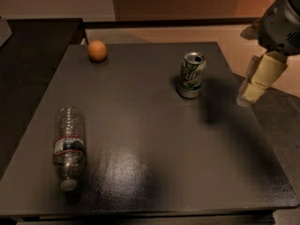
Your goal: Move 7up can near orange
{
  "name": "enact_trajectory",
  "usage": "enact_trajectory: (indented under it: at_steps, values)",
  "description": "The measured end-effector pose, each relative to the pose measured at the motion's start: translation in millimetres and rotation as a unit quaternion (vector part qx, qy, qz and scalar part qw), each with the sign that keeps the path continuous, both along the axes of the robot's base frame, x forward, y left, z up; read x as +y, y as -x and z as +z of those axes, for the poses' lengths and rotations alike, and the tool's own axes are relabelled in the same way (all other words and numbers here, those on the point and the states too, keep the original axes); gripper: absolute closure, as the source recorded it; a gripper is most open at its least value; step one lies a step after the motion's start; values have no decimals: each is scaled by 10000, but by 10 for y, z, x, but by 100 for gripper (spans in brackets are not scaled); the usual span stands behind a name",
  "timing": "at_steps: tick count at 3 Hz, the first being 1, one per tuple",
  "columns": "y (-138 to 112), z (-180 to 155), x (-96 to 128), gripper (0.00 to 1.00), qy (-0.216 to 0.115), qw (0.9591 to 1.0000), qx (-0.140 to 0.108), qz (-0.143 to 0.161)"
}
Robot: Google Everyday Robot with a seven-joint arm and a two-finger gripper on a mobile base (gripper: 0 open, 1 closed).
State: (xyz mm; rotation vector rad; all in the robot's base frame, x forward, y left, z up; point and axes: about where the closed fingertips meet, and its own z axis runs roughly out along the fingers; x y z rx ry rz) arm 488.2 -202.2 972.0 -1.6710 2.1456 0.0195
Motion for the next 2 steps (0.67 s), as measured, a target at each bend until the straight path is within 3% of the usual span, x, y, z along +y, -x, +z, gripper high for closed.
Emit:
enact_trajectory:
  at_steps: [2]
  values:
    - [-554,-188,251,0,-590,9982,-99,90]
